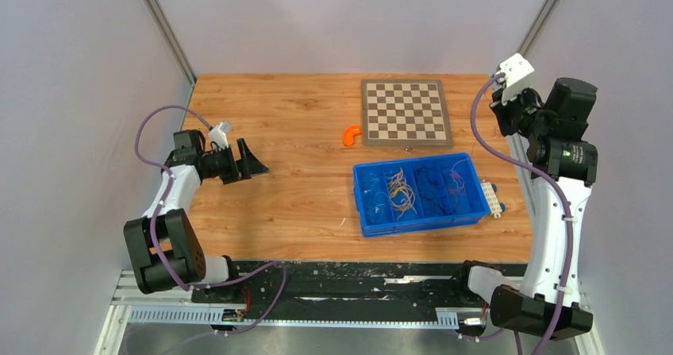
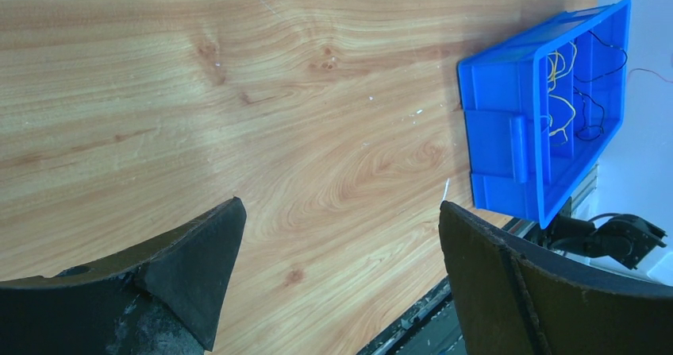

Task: Untangle the cables

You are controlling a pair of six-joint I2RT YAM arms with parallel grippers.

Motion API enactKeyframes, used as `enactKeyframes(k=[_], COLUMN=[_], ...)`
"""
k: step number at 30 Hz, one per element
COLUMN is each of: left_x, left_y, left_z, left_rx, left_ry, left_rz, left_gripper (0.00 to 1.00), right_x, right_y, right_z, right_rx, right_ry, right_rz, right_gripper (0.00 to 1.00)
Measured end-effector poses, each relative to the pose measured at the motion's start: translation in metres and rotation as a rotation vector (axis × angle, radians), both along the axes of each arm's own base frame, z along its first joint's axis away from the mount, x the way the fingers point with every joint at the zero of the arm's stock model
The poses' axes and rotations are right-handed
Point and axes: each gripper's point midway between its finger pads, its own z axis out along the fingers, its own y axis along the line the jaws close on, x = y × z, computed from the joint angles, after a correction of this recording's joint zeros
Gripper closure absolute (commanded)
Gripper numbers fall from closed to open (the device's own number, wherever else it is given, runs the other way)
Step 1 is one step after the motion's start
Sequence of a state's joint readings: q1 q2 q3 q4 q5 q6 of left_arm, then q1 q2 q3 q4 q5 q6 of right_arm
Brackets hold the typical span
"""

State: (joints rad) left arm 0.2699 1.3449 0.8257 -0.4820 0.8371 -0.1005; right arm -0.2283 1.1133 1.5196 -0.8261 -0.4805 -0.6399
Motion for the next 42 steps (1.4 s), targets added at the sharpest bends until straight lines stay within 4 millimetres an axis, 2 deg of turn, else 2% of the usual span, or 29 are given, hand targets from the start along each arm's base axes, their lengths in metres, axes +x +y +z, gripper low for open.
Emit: enactKeyframes(k=[5, 11, 14, 18, 21, 26, 32, 36, 42], left_x=[0.000, 0.000, 0.000, 0.000, 0.000, 0.000, -0.001, -0.001, -0.001], left_y=[0.000, 0.000, 0.000, 0.000, 0.000, 0.000, 0.000, 0.000, 0.000], left_z=[-0.002, -0.005, -0.005, -0.005, -0.006, -0.007, -0.009, -0.009, -0.009], left_rx=[0.000, -0.004, -0.004, -0.004, -0.005, -0.005, -0.005, -0.005, -0.005], left_ry=[0.005, 0.017, 0.017, 0.019, 0.021, 0.023, 0.027, 0.027, 0.028], left_rz=[-0.001, -0.001, -0.001, -0.001, -0.001, -0.001, -0.002, -0.003, -0.003], left_gripper=[0.00, 0.00, 0.00, 0.00, 0.00, 0.00, 0.00, 0.00, 0.00], right_x=[0.006, 0.015, 0.018, 0.018, 0.013, -0.010, -0.033, -0.029, -0.026], right_y=[-0.003, -0.010, -0.013, -0.011, -0.007, 0.003, 0.013, 0.011, 0.005], right_z=[-0.024, -0.037, -0.051, -0.089, -0.128, -0.191, -0.243, -0.266, -0.317], right_rx=[-0.027, -0.058, -0.062, -0.044, -0.013, 0.036, 0.106, 0.155, 0.231], right_ry=[0.050, 0.063, 0.079, 0.146, 0.221, 0.344, 0.478, 0.556, 0.738], right_rz=[0.015, 0.021, 0.021, 0.036, 0.056, 0.081, 0.081, 0.044, -0.048], right_gripper=[1.00, 1.00, 1.00, 1.00, 1.00, 1.00, 1.00, 1.00, 1.00])
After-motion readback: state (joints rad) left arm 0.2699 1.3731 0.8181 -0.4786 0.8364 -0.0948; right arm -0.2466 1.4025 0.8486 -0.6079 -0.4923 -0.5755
